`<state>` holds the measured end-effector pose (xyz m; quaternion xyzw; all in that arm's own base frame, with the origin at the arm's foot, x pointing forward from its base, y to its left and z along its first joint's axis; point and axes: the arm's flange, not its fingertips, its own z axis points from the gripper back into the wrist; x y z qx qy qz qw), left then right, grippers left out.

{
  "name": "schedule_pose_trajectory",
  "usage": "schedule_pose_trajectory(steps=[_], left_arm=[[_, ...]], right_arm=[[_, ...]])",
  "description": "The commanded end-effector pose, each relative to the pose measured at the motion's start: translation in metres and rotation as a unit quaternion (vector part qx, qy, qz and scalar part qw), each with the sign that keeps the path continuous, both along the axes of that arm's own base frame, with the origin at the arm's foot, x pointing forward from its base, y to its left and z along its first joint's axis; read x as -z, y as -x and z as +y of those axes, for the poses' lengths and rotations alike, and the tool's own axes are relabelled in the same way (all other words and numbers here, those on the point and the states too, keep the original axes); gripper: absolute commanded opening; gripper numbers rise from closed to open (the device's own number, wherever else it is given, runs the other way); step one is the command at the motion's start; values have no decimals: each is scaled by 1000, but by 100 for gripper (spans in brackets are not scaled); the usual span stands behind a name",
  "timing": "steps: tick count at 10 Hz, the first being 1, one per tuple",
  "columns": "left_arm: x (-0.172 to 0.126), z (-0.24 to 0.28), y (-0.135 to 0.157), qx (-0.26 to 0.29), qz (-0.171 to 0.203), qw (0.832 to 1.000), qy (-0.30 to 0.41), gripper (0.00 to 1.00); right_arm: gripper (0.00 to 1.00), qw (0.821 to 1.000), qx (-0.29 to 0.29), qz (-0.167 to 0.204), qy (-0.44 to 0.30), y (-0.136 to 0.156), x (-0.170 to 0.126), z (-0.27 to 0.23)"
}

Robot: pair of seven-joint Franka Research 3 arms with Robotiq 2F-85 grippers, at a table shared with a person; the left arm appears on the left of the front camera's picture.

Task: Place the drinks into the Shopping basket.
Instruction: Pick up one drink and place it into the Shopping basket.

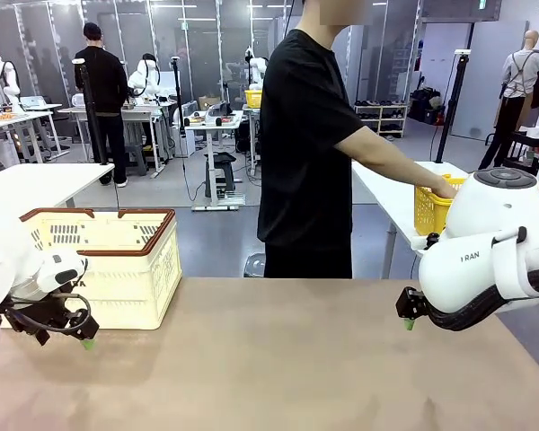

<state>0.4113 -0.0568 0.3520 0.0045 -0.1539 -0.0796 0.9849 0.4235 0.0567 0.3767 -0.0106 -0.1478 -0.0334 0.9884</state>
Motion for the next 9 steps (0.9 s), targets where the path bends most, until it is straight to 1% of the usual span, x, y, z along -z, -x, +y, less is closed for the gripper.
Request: schedule_pose_trajectory(steps=[1,9], left_arm=[[1,0,0,-1,2,1000,0,100],[1,0,0,-1,2,1000,0,100]], right_arm=[[100,1000,0,1,-2,-1,2,1],[100,1000,0,1,-2,-1,2,1]])
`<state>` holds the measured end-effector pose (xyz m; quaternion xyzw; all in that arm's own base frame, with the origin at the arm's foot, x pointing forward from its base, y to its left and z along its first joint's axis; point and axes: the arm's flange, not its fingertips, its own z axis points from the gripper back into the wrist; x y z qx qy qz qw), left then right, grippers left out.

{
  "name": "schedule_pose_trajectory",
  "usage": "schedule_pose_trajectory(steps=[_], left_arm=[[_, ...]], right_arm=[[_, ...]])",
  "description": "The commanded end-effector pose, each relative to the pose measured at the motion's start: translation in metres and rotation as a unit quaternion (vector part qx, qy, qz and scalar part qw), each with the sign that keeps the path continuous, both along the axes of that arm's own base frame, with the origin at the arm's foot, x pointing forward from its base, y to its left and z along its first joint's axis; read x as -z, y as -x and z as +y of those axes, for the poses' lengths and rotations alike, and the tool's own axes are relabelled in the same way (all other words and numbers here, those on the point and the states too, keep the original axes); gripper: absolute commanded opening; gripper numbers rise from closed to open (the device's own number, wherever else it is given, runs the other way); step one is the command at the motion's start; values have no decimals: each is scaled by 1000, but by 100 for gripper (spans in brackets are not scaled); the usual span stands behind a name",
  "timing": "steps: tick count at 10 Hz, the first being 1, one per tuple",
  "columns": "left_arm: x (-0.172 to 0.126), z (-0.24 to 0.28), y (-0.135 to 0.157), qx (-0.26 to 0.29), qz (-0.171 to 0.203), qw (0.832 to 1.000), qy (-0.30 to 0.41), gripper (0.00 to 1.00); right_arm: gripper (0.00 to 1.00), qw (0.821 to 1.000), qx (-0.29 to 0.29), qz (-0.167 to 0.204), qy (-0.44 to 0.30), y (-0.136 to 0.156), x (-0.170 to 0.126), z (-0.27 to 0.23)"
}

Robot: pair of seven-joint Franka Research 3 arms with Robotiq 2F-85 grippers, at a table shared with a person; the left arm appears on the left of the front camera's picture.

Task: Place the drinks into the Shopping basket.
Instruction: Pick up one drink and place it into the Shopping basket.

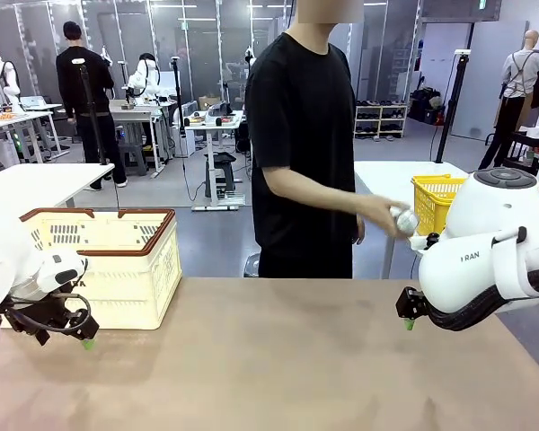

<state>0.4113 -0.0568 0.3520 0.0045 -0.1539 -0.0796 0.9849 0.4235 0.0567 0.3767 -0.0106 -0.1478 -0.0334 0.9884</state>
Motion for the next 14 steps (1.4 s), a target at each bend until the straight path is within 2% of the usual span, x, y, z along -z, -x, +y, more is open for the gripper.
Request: schedule_pose_trajectory(steps=[1,11,14], left_arm=[[1,0,0,-1,2,1000,0,100],[1,0,0,-1,2,1000,0,100],[1,0,0,-1,2,1000,0,100]], right_arm=[[100,1000,0,1,-2,-1,2,1],[100,1000,0,0,0,0,0,0],[100,999,-2,-6,34,2,-24,-2]])
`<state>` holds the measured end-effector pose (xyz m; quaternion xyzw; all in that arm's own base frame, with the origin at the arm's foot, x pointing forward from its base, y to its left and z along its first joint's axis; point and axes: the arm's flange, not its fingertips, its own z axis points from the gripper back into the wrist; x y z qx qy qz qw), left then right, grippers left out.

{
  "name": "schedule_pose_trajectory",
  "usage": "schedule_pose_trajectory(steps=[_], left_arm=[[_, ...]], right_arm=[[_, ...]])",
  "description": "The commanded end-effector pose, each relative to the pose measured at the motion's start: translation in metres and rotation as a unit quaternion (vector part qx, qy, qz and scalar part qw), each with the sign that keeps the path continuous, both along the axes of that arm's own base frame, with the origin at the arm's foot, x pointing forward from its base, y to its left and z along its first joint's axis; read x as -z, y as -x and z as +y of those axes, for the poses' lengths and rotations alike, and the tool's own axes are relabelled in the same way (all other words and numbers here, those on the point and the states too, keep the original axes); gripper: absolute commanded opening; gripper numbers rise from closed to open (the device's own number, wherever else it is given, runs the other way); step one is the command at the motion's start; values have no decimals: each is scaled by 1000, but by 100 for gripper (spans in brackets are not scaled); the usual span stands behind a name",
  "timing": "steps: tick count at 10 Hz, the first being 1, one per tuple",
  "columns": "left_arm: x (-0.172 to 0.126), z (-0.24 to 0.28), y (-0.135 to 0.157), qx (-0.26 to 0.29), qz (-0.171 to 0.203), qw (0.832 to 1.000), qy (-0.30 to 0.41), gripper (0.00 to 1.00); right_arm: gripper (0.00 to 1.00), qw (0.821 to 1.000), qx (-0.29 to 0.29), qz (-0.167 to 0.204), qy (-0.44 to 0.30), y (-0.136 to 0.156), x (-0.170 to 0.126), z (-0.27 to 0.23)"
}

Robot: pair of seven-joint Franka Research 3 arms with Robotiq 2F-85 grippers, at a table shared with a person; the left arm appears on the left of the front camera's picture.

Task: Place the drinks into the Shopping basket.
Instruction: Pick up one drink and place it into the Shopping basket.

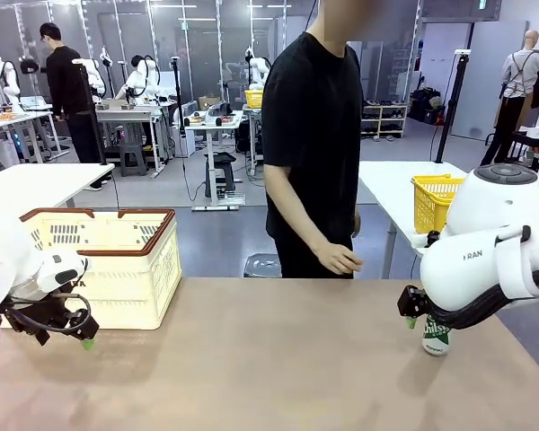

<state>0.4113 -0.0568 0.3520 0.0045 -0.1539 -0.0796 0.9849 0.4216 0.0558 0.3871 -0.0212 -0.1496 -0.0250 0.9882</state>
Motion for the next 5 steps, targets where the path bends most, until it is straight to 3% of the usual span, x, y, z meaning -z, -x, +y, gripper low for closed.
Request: schedule_pose_trajectory(steps=[1,5], left_arm=[[1,0,0,-1,2,1000,0,100],[1,0,0,-1,2,1000,0,100]], right_arm=[[100,999,17,-16,32,-2,-30,-7],[100,998,10,-23,52,-26,-72,-27]])
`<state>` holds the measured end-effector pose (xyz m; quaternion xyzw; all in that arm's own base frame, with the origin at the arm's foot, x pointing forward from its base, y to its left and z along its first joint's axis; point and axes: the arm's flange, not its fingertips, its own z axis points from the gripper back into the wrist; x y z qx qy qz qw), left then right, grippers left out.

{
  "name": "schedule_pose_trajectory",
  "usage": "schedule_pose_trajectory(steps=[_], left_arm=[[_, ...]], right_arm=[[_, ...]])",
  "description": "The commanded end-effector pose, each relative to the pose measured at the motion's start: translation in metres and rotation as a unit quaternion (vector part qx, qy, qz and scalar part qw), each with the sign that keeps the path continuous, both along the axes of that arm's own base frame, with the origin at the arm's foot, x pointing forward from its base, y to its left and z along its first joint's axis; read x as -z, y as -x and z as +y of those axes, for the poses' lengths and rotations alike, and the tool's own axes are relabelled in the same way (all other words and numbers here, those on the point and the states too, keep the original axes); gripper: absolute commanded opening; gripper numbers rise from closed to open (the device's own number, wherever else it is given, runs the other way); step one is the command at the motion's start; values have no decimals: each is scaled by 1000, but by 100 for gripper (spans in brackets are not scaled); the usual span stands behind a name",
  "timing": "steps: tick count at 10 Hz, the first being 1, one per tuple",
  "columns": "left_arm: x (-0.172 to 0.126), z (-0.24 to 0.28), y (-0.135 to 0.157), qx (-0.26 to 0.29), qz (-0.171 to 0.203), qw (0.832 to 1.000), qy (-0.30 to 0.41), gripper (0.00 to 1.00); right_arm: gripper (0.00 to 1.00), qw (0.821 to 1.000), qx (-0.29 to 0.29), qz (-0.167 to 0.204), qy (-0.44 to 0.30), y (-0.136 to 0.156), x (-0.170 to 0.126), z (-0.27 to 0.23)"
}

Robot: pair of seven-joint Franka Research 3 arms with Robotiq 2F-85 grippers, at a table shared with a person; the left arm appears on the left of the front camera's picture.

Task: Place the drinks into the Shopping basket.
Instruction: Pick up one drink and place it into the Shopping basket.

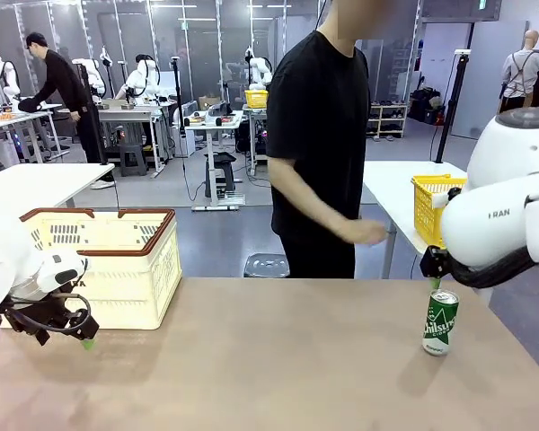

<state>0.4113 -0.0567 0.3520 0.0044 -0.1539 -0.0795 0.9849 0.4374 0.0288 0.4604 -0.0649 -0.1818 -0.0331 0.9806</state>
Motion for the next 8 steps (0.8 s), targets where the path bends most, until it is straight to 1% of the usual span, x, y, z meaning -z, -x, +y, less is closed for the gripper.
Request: schedule_pose_trajectory(steps=[1,5,8], left_arm=[[1,0,0,-1,2,1000,0,100],[1,0,0,-1,2,1000,0,100],[1,0,0,-1,2,1000,0,100]], right_arm=[[100,1000,-8,12,6,-16,-2,-4],[100,999,-16,40,-20,-32,2,-11],[100,997,-19,62,-32,-46,16,-14]])
